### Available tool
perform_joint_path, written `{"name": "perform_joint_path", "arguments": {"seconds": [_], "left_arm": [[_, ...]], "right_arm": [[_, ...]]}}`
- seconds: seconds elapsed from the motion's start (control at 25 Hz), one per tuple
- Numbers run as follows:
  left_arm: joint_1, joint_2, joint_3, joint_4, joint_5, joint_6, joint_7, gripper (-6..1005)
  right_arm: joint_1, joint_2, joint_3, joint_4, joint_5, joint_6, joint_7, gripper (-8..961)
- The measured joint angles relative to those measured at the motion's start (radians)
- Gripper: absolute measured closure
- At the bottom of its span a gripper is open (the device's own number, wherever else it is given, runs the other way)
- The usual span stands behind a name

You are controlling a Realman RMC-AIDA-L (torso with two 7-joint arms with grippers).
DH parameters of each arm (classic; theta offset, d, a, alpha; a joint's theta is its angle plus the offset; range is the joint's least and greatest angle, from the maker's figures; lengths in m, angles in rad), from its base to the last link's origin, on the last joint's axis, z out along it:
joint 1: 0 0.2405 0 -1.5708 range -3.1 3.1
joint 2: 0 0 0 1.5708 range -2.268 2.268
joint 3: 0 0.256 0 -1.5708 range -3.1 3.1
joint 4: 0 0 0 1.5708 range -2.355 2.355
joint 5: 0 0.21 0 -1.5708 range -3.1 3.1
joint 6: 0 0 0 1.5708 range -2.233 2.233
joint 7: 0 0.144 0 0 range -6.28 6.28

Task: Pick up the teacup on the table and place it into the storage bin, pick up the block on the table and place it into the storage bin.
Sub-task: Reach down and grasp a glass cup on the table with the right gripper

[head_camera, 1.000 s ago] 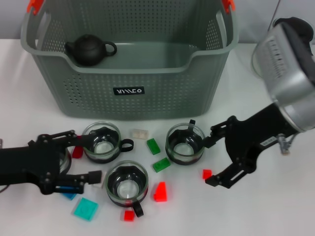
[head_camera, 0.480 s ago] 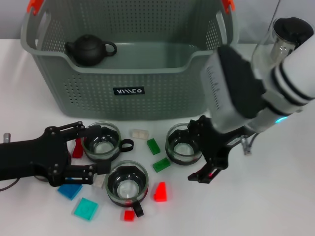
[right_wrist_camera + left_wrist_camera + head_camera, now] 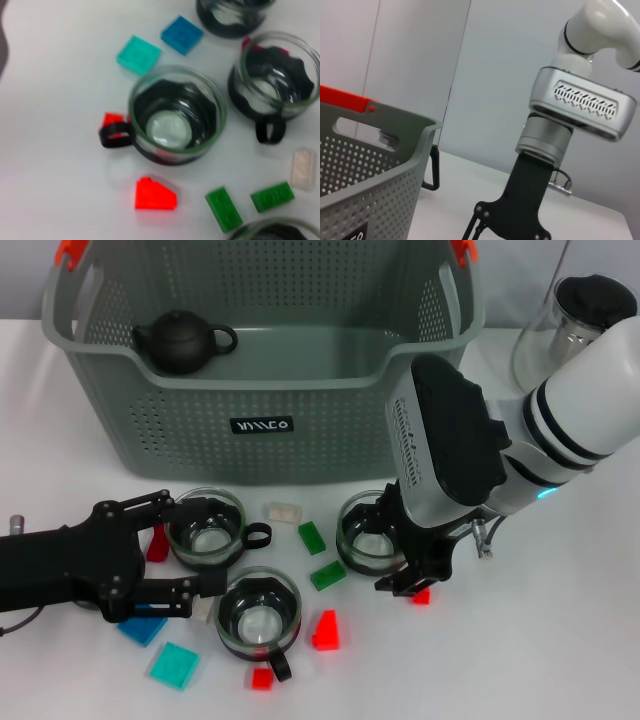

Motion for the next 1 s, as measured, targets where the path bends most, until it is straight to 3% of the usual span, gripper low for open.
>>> {"name": "perform_joint_path", "arguments": {"seconds": [0.12, 0.36, 1.0], "left_arm": [[0.0, 0.0, 0.0, 0.0, 0.0, 0.002, -0.001, 79], [0.002, 0.0, 0.0, 0.0, 0.0, 0.003, -0.001, 79], [0.002, 0.0, 0.0, -0.001, -0.003, -0.001, -0.006, 80]], "right_arm": [[0.012, 0.001, -0.001, 0.042, -0.008, 0.029, 0.0, 258], [0.039, 0.003, -0.002, 0.128, -0.001, 0.08, -0.001, 261], [0.036, 0.001, -0.044, 0.139, 0.019, 0.108, 0.002, 400]]}}
